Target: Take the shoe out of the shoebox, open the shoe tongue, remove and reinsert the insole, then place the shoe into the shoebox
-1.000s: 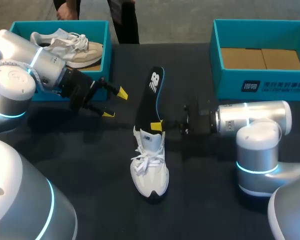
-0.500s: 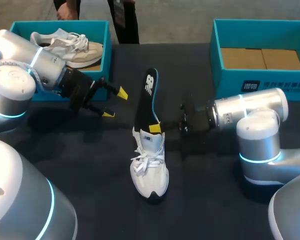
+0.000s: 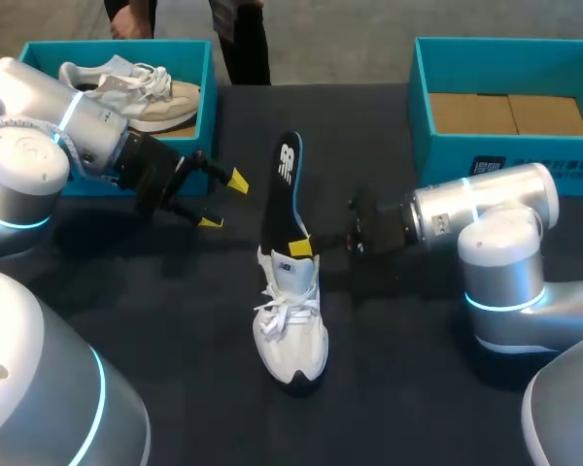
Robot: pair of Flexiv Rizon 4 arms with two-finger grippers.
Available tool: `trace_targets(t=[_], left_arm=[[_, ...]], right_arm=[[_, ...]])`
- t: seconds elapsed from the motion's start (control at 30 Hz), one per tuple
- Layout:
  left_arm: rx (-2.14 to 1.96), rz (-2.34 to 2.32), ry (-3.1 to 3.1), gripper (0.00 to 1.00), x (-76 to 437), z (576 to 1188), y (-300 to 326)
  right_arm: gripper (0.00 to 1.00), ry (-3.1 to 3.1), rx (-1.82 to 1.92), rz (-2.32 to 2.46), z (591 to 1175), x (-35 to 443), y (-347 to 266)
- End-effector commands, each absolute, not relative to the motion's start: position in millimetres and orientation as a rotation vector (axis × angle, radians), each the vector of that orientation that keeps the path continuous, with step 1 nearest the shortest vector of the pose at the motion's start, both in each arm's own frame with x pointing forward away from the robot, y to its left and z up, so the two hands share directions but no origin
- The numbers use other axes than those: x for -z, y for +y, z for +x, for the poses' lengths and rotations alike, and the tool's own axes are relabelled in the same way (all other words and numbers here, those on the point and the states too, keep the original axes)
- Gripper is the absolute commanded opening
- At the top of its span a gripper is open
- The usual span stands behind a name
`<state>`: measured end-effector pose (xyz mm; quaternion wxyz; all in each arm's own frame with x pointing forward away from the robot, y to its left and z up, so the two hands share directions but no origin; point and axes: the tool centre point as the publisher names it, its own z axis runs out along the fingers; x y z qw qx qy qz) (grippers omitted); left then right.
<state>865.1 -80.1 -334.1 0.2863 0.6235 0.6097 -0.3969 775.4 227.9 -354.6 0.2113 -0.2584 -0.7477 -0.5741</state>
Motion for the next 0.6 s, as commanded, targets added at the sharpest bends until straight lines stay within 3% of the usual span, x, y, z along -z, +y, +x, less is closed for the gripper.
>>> trace_targets(t=[0.03, 0.6], left_arm=[[1.056, 1.666, 1.629, 1.00, 334.4, 864.0, -80.3], [1.056, 1.666, 1.629, 1.00, 334.4, 864.0, -80.3]], right_arm=[[0.00, -2.078, 1.599, -0.719, 775.2, 354.7, 230.7], [0.06, -2.068, 1.631, -0.738, 784.2, 352.8, 230.7]])
